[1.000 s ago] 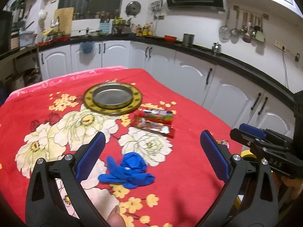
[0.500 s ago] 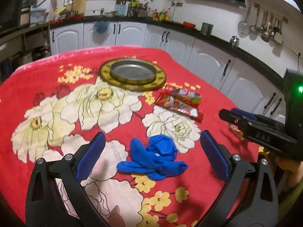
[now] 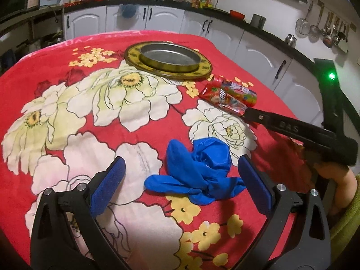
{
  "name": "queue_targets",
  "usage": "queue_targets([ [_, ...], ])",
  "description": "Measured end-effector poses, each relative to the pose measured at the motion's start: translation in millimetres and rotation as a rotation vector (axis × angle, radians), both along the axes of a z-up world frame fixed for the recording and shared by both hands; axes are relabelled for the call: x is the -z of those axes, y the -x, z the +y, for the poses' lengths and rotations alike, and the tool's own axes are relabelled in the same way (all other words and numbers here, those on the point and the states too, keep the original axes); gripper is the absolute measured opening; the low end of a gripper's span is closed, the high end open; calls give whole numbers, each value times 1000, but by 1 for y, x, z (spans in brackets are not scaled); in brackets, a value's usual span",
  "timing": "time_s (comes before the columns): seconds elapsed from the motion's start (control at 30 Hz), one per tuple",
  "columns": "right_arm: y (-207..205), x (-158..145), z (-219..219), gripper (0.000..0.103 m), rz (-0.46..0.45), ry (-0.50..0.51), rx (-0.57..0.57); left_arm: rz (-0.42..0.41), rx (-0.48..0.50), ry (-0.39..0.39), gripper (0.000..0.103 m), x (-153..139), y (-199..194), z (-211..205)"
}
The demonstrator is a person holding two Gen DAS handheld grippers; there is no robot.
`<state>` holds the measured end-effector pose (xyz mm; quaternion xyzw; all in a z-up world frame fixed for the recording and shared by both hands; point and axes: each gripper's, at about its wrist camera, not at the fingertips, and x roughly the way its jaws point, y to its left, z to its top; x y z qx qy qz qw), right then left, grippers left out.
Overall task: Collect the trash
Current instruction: 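Grasp the blue glove with the left tool while the right tool grasps the red wrapper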
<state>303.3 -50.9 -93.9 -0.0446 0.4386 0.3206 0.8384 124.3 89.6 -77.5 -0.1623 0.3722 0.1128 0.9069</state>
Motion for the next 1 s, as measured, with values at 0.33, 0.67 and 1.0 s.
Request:
queue_targets([
  [0.33, 5, 7, -1, 13, 8, -5, -24, 26, 43, 23, 58, 9, -5, -6],
  [0.67, 36, 3, -24, 4, -31, -28, -25, 20, 46, 18, 23, 7, -1, -8],
  [1.0, 82, -14, -62, 4, -59, -82, -32, 0, 21, 47, 15, -1, 6, -3],
])
